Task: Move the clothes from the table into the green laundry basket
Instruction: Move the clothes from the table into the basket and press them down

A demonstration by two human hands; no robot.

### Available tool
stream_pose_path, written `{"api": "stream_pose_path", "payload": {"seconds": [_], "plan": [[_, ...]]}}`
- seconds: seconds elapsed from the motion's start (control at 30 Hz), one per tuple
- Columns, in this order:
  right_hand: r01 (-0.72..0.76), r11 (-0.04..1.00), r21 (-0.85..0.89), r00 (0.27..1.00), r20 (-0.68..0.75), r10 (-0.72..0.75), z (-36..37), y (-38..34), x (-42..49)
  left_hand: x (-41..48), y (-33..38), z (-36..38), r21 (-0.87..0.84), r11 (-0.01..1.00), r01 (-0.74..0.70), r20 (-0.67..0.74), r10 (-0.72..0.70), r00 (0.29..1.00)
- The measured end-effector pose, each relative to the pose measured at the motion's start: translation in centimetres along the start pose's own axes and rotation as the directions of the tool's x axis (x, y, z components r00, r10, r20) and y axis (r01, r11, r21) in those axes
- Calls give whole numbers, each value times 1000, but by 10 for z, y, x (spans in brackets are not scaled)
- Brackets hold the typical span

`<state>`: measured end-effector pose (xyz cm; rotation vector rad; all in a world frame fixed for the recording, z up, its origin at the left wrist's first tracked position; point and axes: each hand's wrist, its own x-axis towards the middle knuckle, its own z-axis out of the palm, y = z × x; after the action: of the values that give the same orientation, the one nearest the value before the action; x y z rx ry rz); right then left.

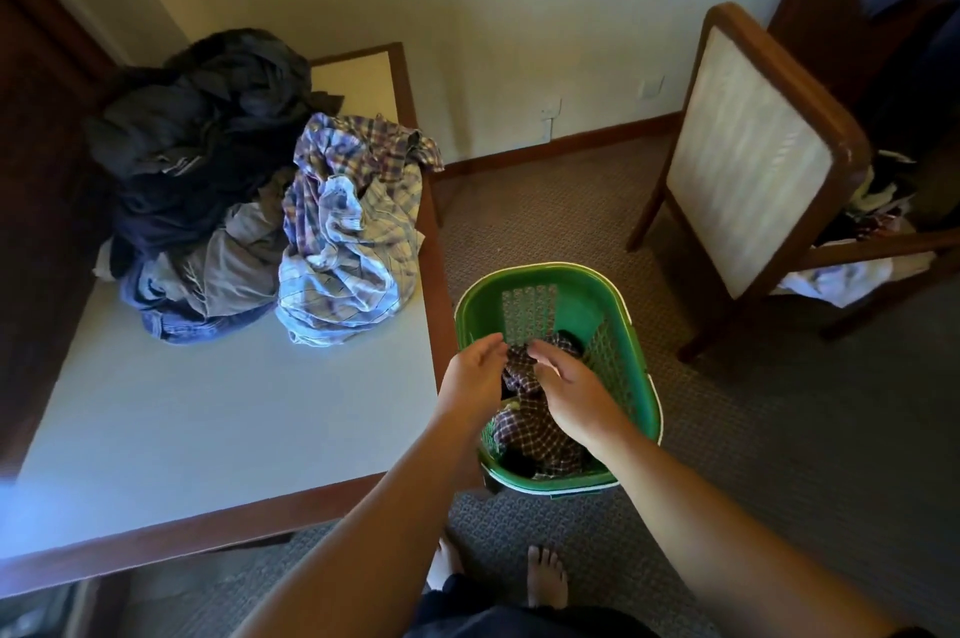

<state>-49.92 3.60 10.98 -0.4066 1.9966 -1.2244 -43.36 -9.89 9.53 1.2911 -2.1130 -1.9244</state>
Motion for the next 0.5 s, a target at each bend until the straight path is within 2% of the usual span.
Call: {"api": "stream_pose_path", "payload": {"seconds": [0.27,0.5], "plan": [[210,975,67,975,61,-214,53,-74,29,0,38,-73,-130,984,-122,-124,106,987],[277,961,21,956,97,-277,121,-154,98,23,59,-193,-108,975,-194,-319,151,936]]}}
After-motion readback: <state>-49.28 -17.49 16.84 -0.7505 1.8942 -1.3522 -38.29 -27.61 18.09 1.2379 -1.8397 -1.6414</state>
